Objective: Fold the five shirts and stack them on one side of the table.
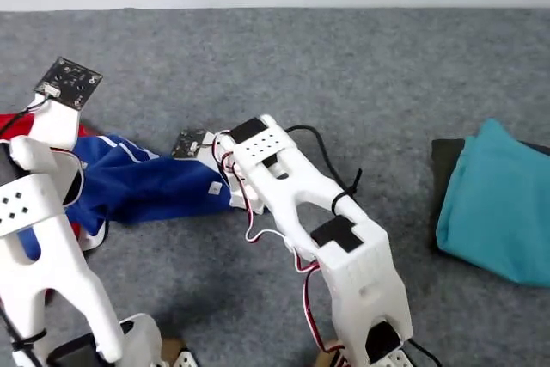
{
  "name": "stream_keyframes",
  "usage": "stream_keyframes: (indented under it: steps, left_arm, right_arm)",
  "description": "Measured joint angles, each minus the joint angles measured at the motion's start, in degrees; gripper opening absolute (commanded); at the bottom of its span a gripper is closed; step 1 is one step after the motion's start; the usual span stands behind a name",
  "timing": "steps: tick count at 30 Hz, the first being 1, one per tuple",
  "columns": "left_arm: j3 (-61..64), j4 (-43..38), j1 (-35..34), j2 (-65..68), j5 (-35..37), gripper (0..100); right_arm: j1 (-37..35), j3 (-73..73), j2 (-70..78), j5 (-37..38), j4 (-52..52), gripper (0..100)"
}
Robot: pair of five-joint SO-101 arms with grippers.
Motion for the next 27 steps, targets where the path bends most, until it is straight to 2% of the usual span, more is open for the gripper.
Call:
stream_keyframes:
  steps: [4,9,16,21,27]
  left_arm:
    - [0.0,0.0,0.0,0.0,0.0,0]
    - [0.0,0.0,0.0,0.0,0.0,0]
    - [0.0,0.0,0.0,0.0,0.0,0]
    - [0.0,0.0,0.0,-0.4,0.2,0]
    - [-4.0,-3.3,0.4,-0.4,8.8,0]
  right_arm:
    - [0.0,-3.0,2.1,0.0,1.5,22.1]
    - [0.3,-5.5,2.9,-0.1,2.4,1.4]
    - [0.4,-5.1,2.0,0.0,2.0,1.0]
    - [3.7,-4.9,-3.3,0.0,2.3,1.0]
    - [12.0,-5.1,-16.4,0.1,0.7,1.0]
